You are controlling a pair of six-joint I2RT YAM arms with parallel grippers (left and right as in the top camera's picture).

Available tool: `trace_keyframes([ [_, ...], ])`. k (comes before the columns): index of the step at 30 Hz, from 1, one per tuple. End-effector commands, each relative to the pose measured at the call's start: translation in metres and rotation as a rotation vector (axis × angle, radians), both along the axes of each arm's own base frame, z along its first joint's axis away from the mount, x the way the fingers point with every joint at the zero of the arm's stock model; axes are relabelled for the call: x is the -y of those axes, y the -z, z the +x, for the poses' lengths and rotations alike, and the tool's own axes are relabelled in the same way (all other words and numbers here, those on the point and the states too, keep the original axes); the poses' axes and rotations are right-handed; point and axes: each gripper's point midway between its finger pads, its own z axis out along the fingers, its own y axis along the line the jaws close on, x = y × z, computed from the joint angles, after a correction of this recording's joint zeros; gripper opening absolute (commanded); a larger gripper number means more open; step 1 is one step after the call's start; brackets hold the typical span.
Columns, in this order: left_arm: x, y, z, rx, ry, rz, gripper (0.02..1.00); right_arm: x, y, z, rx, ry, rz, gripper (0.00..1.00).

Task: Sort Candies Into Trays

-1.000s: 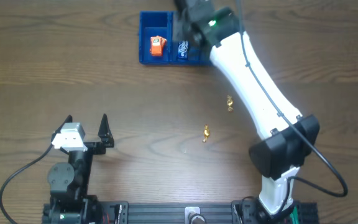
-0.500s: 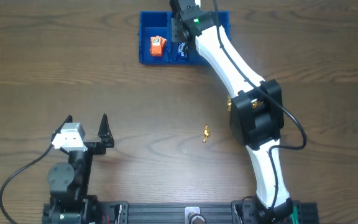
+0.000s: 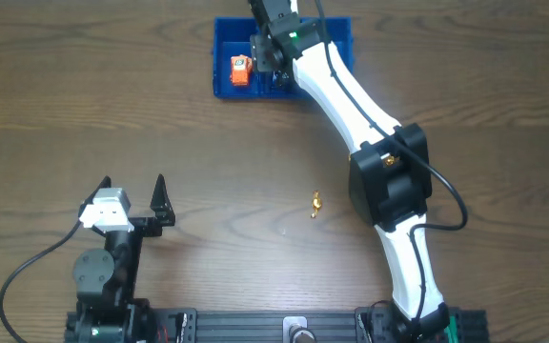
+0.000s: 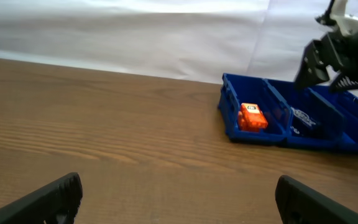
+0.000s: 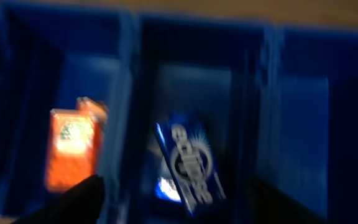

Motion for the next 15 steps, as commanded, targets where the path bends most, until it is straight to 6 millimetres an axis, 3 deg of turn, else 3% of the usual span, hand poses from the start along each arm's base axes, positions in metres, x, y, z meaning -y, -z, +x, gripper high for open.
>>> trace_keyframes([
  [1, 0.001, 0.016, -0.001, -0.051, 0.011, 0.018, 0.998, 0.031, -0.086, -0.032, 0.045, 0.044, 0.028, 0.827],
  [3, 0.001, 0.016, -0.001, -0.051, 0.011, 0.018, 0.998, 0.049, -0.107, -0.071, 0.035, 0.048, 0.028, 0.838],
  [5, 0.001, 0.016, -0.001, -0.051, 0.011, 0.018, 0.998, 0.059, -0.098, -0.105, -0.002, 0.076, 0.042, 0.838],
  [8, 0.001, 0.016, -0.001, -0.051, 0.011, 0.018, 0.998, 0.065, -0.050, -0.175, -0.127, 0.087, 0.067, 0.838],
  [10, 0.001, 0.016, -0.001, -0.051, 0.011, 0.018, 0.998, 0.064, 0.005, -0.226, -0.269, 0.088, 0.061, 0.836],
  [12, 0.001, 0.016, -0.001, -0.051, 0.011, 0.018, 0.998, 0.068, 0.041, -0.258, -0.372, 0.099, 0.030, 0.833],
  [15, 0.001, 0.016, -0.001, -0.051, 0.011, 0.018, 0.998, 0.079, 0.076, -0.289, -0.454, 0.117, 0.002, 0.831],
])
